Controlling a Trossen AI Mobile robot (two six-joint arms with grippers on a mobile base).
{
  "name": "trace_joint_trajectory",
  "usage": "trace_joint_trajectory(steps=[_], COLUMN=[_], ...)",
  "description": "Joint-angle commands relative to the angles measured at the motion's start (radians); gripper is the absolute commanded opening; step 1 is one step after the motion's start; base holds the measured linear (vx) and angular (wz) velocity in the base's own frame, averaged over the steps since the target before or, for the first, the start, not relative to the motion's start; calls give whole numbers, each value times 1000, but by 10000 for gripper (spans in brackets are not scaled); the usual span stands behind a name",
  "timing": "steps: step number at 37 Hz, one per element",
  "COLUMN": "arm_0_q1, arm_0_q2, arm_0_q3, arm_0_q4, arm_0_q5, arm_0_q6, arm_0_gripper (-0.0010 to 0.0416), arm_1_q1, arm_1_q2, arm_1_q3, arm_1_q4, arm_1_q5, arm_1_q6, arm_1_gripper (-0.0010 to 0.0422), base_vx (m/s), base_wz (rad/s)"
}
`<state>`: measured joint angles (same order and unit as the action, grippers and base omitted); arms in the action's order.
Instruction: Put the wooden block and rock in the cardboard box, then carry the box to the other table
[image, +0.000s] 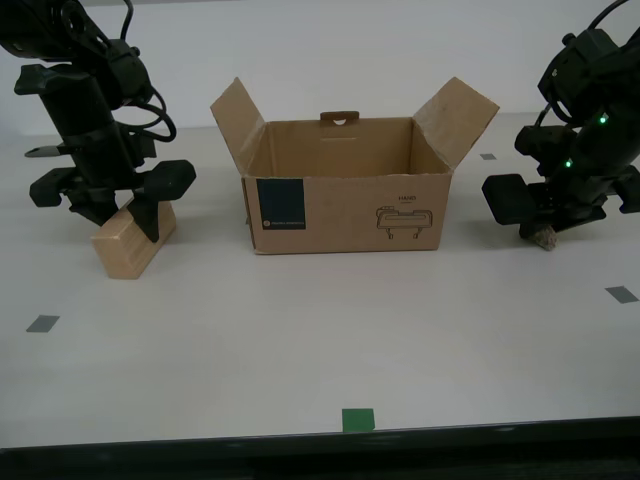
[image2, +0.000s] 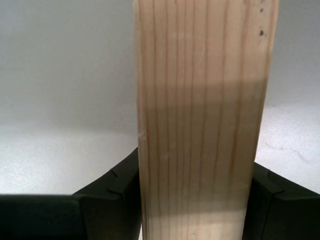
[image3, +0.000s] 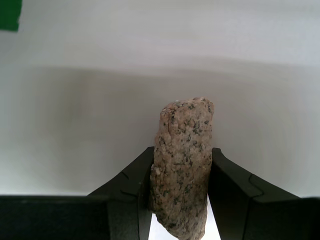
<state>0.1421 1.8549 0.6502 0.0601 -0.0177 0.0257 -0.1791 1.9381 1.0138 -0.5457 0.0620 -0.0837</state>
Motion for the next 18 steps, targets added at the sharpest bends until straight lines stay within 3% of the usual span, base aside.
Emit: trace_joint_trajectory(steps=[1,18], arm_0_q1=[1,1], arm_0_q2=[-51,-406], arm_0_q3=[-1,-1], arm_0_q4=[-18,-167], arm_0_q5=[-11,28], arm_0_q6=[1,10], arm_0_gripper=[-1,-1], arm_1_q1=[0,-1], arm_1_q2=[-16,-181], arm_1_q3=[7,130], arm_1_q4=[-7,-104], arm_1_q5=[6,6], arm_1_q6=[3,5], arm_1_gripper=[-1,-1], base_vx=[0,0], base_wz=[0,0])
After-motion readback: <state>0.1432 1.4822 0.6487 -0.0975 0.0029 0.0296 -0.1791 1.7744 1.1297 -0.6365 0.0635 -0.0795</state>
